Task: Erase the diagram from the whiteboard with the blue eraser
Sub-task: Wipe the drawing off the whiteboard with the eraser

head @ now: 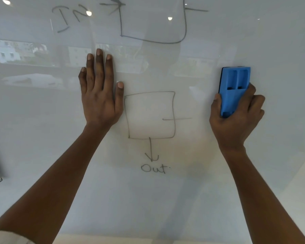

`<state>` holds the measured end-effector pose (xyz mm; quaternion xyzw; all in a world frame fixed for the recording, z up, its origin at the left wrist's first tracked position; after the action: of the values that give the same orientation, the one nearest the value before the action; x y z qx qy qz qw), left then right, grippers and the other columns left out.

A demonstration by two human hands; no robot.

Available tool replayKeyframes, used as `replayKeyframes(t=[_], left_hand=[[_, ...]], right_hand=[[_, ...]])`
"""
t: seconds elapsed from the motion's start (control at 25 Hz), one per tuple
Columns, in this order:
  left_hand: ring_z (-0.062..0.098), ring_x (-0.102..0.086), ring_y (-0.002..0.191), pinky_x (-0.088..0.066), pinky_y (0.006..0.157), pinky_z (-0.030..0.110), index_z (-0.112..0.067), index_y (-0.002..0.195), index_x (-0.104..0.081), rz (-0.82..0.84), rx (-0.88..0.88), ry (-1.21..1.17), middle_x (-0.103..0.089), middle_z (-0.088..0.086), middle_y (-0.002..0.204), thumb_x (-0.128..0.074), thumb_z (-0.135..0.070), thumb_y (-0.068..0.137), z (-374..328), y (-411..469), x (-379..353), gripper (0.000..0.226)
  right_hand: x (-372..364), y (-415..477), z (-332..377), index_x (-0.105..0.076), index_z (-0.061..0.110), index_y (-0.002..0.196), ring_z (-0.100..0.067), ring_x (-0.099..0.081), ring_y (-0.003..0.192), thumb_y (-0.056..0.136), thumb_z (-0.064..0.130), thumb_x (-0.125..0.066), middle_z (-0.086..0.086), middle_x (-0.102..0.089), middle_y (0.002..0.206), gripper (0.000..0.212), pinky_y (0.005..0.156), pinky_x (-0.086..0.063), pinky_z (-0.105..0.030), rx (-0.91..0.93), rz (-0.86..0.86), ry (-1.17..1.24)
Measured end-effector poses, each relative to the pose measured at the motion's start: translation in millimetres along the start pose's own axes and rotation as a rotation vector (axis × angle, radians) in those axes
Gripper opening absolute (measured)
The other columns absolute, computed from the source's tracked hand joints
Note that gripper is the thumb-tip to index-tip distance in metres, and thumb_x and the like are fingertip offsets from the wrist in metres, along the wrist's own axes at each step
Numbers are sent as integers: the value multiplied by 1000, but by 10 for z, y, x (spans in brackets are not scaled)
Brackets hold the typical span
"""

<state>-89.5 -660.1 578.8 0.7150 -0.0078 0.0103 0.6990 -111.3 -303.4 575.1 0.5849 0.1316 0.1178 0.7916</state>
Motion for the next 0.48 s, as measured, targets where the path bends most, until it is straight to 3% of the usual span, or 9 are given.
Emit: replayKeyframes(t=[0.24, 0.48], left_hand=[[45, -25, 164, -15, 136, 51, -1, 171, -29, -12, 5, 25, -29, 25, 176, -34, -35, 117, -16, -8, -10, 64], [45, -25, 164, -16, 136, 54, 0, 170, -29, -14, 8, 8, -30, 26, 176, -35, -36, 117, -13, -1, -2, 64]], right_hand=[[-32, -92, 42, -56, -6, 133, -30, -55, 82, 97, 50, -64, -21, -57, 96, 67, 72, -46, -42, -32, -34, -20], [-188, -1045, 589, -56, -1, 128, -26, -46, 82, 92, 48, -67, -13, -48, 92, 61, 82, -40, -43, 507, 151, 109]])
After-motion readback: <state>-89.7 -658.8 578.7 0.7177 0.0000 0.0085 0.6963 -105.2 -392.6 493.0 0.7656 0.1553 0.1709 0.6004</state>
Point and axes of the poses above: each hand's wrist, its own y-axis towards the middle knuckle, its own x-axis out of the back of the hand, z = x × y, the point moved 6 cm from there along y, towards the middle knuckle
